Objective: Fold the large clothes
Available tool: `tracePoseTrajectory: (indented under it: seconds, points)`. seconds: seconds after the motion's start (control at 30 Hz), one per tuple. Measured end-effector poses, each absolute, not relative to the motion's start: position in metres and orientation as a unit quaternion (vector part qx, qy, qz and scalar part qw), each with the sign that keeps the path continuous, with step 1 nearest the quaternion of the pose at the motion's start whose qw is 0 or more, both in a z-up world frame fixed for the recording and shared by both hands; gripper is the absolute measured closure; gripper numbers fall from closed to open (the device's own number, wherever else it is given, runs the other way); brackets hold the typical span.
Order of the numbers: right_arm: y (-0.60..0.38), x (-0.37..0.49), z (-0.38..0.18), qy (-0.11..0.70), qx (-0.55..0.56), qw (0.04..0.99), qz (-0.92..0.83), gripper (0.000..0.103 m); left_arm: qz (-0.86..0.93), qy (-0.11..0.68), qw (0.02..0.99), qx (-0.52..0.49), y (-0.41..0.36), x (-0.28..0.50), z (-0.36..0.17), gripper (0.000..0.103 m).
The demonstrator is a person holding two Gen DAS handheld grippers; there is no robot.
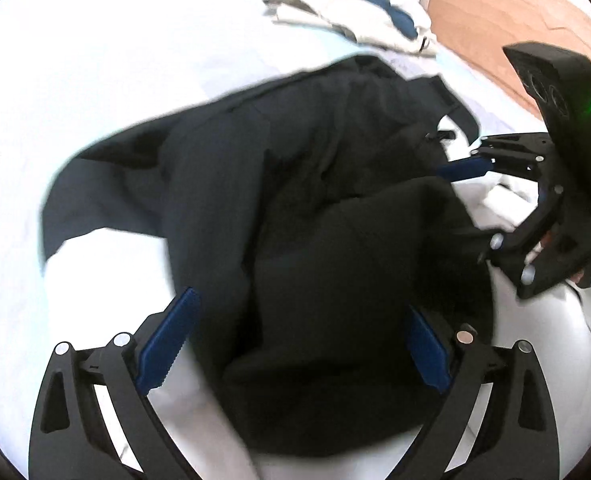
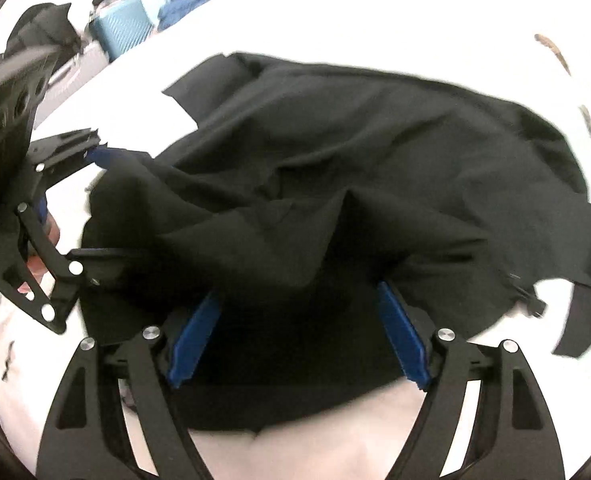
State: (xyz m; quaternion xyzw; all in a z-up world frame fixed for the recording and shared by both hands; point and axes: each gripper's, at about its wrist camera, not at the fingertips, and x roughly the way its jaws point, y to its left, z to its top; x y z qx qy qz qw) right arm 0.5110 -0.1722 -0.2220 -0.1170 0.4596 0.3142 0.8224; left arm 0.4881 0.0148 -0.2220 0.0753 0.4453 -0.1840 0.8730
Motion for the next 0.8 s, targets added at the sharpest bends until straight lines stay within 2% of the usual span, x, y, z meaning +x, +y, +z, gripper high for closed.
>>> tracePoseTrajectory:
  seconds: [0.27,0.57,0.8]
  points:
    - [-0.238,0.428,-0.205,0.487,-0.109,0.829,0.252,0.025,-0.128,0.473,0.871,0.038,0.061,0.385,-0.199,0.010]
    - [-0.326,0.309,-0.218,0.558,-0.069,0.811,0.160,0.025,-0.067,0.537,0.841,0.017,0.097,0.250,-0.213,0.010]
    - [-0.385,0.232,-0.224,0.599,-0.042,0.794,0.093,0.025,-0.027,0.574,0.818,-0.019,0.126,0.192,-0.227,0.010]
